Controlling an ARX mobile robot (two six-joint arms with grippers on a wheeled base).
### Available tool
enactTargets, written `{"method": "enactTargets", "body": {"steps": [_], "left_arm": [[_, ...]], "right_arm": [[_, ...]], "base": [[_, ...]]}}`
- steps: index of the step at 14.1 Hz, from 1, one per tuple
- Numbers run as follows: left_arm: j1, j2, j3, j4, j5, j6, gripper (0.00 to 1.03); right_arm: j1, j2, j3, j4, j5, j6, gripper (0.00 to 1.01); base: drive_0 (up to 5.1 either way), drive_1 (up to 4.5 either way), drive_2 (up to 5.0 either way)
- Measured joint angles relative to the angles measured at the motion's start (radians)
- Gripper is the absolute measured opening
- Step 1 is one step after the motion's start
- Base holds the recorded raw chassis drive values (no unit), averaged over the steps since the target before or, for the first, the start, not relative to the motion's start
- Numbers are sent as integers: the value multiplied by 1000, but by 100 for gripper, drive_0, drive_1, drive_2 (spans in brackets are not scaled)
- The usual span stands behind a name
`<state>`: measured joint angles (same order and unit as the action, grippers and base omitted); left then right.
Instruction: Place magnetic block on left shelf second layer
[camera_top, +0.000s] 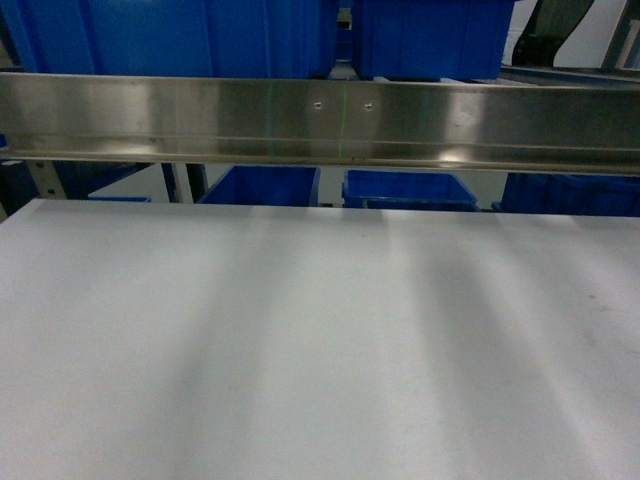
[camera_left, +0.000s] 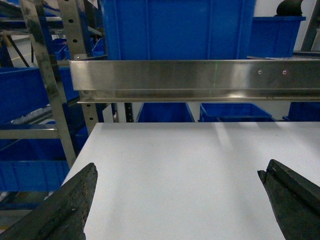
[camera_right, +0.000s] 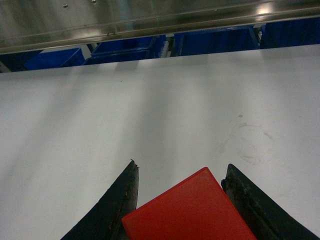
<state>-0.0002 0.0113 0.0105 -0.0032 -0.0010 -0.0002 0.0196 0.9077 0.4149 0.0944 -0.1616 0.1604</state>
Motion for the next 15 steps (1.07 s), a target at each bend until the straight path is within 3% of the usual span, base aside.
{"method": "enactTargets", "body": {"steps": [15], "left_arm": [[0,0,0,-1,1,0,98]], "right_arm": [[-1,1,-1,-5,3,0,45]], "base": [[-502,243,243]]}}
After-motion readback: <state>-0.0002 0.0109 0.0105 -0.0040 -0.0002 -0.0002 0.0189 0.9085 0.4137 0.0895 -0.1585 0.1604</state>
